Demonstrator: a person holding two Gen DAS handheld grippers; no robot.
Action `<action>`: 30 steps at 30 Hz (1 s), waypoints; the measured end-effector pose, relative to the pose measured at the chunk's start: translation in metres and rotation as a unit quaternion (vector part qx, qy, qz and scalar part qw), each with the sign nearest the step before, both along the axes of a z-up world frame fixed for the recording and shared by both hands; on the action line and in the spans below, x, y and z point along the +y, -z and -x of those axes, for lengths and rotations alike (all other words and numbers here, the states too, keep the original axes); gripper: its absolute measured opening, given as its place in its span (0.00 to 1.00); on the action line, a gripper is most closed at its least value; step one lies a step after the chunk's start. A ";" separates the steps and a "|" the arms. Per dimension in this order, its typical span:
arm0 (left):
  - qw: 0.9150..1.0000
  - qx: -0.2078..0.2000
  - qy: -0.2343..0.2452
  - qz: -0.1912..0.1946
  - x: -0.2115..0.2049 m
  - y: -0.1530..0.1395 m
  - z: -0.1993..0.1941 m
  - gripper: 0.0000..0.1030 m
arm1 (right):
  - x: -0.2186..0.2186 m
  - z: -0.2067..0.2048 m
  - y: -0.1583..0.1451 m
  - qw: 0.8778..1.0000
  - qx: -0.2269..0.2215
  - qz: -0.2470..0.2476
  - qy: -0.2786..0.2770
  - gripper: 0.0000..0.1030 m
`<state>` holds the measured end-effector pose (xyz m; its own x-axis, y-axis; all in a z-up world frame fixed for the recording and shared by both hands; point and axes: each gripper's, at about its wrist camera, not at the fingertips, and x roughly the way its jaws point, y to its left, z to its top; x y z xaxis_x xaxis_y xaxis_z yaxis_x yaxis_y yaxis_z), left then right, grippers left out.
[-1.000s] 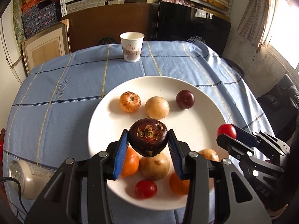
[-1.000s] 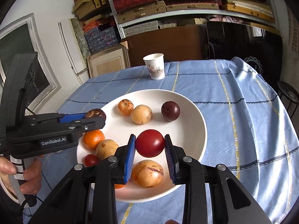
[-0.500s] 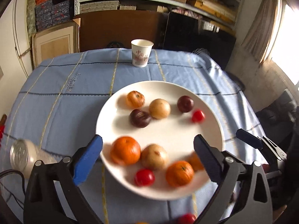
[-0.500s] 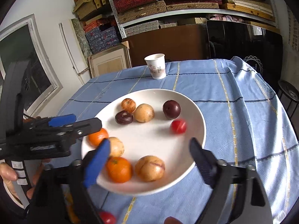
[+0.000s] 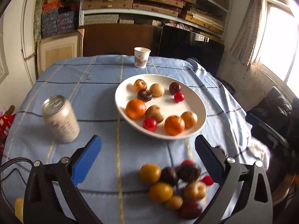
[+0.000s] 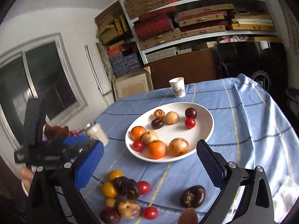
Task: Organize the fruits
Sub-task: 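Grasp a dark purple fruit from the pile with the right tool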
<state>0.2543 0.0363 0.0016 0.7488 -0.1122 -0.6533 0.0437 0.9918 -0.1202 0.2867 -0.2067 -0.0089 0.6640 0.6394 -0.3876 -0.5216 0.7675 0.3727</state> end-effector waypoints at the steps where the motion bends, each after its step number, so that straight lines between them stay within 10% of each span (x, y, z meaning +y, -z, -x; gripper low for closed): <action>1: 1.000 -0.005 -0.002 -0.007 0.000 0.002 0.008 0.95 | -0.002 0.000 0.003 1.000 0.011 -0.004 -0.012 0.97; 10: 0.994 -0.040 -0.031 -0.093 -0.001 0.018 0.051 0.95 | 0.002 0.019 0.027 0.997 0.068 0.025 -0.033 0.95; 21: 0.998 -0.006 -0.057 -0.018 0.031 0.027 0.051 0.95 | 0.019 0.016 0.061 0.975 0.076 0.202 0.061 0.60; 30: 0.998 0.002 -0.058 0.002 0.036 0.029 0.052 0.95 | 0.018 -0.005 0.081 0.967 0.113 0.219 0.070 0.59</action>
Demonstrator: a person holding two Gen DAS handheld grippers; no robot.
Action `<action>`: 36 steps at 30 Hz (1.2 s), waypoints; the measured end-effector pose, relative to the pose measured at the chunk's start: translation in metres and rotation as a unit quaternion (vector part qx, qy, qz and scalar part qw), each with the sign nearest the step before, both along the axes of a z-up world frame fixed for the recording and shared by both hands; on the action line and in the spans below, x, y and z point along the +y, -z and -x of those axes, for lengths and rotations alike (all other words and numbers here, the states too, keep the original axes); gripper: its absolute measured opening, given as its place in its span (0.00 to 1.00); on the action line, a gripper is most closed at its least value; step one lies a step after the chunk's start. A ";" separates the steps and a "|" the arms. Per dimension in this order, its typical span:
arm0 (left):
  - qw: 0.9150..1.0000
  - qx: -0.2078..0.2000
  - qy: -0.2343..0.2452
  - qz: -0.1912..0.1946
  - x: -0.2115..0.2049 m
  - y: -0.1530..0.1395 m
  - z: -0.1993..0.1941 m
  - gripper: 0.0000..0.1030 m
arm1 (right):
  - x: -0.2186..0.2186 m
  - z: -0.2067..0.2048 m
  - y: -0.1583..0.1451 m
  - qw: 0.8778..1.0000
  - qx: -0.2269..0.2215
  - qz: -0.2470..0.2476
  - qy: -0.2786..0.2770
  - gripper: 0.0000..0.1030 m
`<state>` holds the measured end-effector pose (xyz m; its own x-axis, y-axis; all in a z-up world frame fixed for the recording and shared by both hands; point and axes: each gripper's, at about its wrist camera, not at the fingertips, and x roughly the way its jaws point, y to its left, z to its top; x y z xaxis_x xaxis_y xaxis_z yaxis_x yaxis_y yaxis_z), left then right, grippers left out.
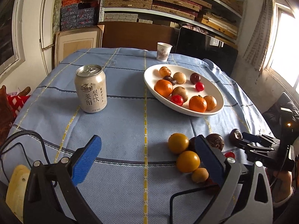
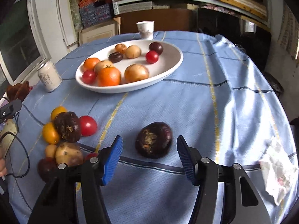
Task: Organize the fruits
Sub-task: 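Grasp a dark purple fruit from the pile with the right tool, then grasp a dark red plum with the left tool while the right tool holds the purple fruit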
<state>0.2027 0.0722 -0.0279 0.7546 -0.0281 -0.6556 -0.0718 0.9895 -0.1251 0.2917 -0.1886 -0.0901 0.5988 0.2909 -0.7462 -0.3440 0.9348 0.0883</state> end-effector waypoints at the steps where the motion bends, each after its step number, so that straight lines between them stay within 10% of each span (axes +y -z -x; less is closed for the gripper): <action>1: 1.000 0.000 0.000 -0.002 -0.001 0.000 0.000 0.95 | 0.003 -0.001 0.001 1.000 -0.002 0.008 0.000 0.59; 11: 1.000 0.003 -0.008 -0.004 0.000 0.002 -0.001 0.95 | -0.001 -0.003 0.004 1.000 0.004 0.021 0.018 0.44; 19: 0.999 -0.010 -0.043 -0.005 0.013 0.001 0.002 0.95 | -0.032 0.049 -0.016 0.983 -0.030 -0.171 -0.066 0.44; 28: 0.997 0.012 0.070 -0.006 -0.026 0.014 0.005 0.95 | -0.056 0.062 -0.028 0.959 -0.057 -0.268 -0.075 0.44; 30: 0.996 0.013 0.089 -0.020 -0.040 0.017 0.013 0.77 | -0.059 0.062 -0.028 0.957 -0.058 -0.273 -0.075 0.44; 36: 0.991 0.006 0.134 -0.031 -0.064 0.016 0.037 0.67 | -0.066 0.059 -0.023 0.957 -0.047 -0.281 -0.058 0.44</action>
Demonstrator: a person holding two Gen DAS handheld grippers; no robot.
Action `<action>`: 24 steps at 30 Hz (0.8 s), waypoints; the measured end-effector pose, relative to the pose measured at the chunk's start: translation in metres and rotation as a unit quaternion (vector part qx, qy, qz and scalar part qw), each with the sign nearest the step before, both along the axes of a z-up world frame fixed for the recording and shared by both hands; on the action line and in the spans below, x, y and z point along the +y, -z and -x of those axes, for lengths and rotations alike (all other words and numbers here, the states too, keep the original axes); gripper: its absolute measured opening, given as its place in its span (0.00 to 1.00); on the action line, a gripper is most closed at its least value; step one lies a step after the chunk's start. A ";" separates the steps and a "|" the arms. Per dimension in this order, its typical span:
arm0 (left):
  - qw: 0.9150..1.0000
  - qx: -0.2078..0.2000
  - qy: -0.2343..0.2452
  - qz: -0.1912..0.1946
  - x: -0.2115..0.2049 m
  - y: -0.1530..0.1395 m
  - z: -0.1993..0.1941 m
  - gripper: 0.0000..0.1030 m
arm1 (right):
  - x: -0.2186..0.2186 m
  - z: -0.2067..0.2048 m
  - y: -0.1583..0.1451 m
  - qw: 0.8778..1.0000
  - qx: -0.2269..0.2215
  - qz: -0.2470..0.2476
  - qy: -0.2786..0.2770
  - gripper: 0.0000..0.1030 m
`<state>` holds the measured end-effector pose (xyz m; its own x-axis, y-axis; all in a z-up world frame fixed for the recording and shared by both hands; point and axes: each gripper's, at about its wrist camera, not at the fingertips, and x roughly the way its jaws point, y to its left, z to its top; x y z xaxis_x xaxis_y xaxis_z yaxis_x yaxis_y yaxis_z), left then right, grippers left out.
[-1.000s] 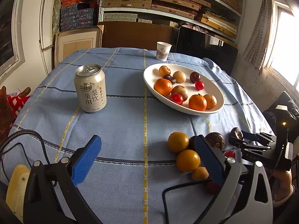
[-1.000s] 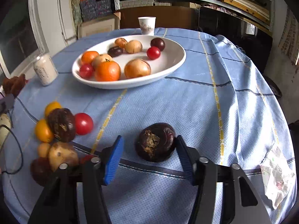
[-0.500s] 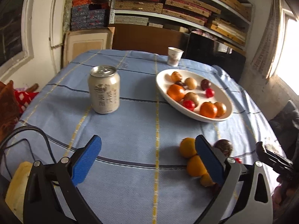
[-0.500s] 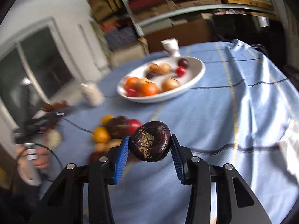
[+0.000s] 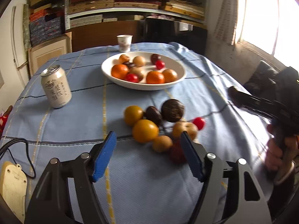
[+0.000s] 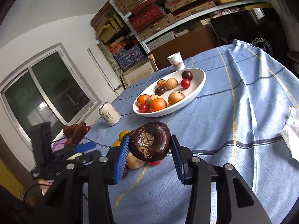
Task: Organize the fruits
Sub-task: 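Grasp a dark red plum with the left tool while the right tool holds the purple fruit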
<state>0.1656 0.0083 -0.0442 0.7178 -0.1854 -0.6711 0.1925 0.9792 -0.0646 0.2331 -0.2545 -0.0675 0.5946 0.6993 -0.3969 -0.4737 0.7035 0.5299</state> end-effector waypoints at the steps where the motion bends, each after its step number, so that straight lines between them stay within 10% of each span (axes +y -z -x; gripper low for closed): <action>1: 1.000 0.003 0.008 0.001 -0.003 0.000 0.001 0.67 | 0.000 0.000 0.000 1.000 0.001 0.001 0.003 0.44; 24: 0.994 0.079 0.062 -0.034 -0.050 0.030 -0.009 0.42 | -0.002 0.002 0.000 1.000 0.001 0.008 0.011 0.44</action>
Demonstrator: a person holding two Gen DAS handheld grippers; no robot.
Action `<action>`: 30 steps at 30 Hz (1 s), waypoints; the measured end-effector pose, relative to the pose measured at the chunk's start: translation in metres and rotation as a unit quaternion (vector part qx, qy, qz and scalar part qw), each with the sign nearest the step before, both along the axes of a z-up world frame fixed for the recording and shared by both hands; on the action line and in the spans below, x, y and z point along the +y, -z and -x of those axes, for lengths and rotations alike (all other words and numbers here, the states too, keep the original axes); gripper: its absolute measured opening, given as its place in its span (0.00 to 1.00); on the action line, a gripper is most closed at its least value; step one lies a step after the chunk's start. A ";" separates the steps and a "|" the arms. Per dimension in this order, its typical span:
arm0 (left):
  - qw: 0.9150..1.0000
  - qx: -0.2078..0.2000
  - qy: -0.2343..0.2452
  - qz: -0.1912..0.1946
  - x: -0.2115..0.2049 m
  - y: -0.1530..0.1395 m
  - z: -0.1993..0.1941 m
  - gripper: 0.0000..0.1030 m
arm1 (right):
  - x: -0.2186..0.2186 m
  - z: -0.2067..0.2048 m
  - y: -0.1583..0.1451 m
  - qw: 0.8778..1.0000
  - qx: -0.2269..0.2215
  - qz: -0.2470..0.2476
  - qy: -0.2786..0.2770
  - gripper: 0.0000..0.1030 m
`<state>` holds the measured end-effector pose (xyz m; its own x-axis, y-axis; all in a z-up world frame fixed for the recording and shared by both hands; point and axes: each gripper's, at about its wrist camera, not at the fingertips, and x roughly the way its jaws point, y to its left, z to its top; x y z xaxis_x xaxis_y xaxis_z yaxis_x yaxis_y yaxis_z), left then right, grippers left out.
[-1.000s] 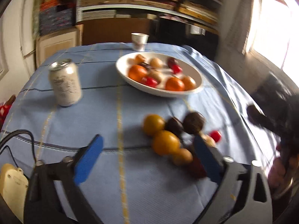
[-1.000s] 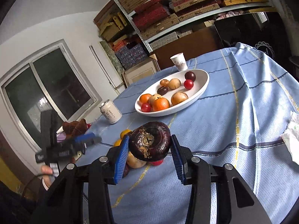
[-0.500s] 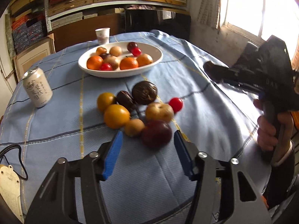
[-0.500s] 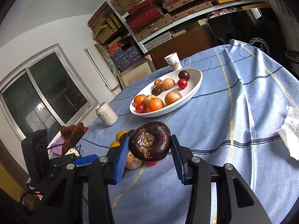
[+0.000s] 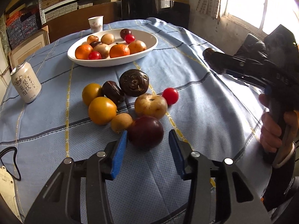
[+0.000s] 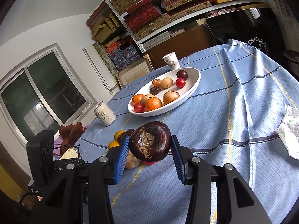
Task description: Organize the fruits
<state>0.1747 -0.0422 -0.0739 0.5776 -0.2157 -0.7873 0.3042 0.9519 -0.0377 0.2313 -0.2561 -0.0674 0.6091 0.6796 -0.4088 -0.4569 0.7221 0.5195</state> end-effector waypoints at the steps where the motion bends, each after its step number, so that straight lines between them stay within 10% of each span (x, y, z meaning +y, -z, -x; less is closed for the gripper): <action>1: 1.000 0.001 -0.002 0.000 0.000 0.000 -0.001 0.42 | -0.001 0.000 0.000 1.000 -0.001 -0.001 0.000 0.44; 12: 1.000 0.007 -0.010 0.002 0.002 0.002 -0.006 0.36 | 0.005 -0.006 0.004 0.999 0.021 0.009 -0.025 0.44; 17: 1.000 0.009 -0.010 0.004 0.002 0.002 -0.006 0.36 | 0.022 -0.005 0.012 0.990 0.068 0.075 -0.102 0.60; 30: 1.000 0.021 -0.012 0.011 0.006 0.004 -0.006 0.36 | 0.082 0.013 0.025 0.949 0.047 0.258 -0.177 0.56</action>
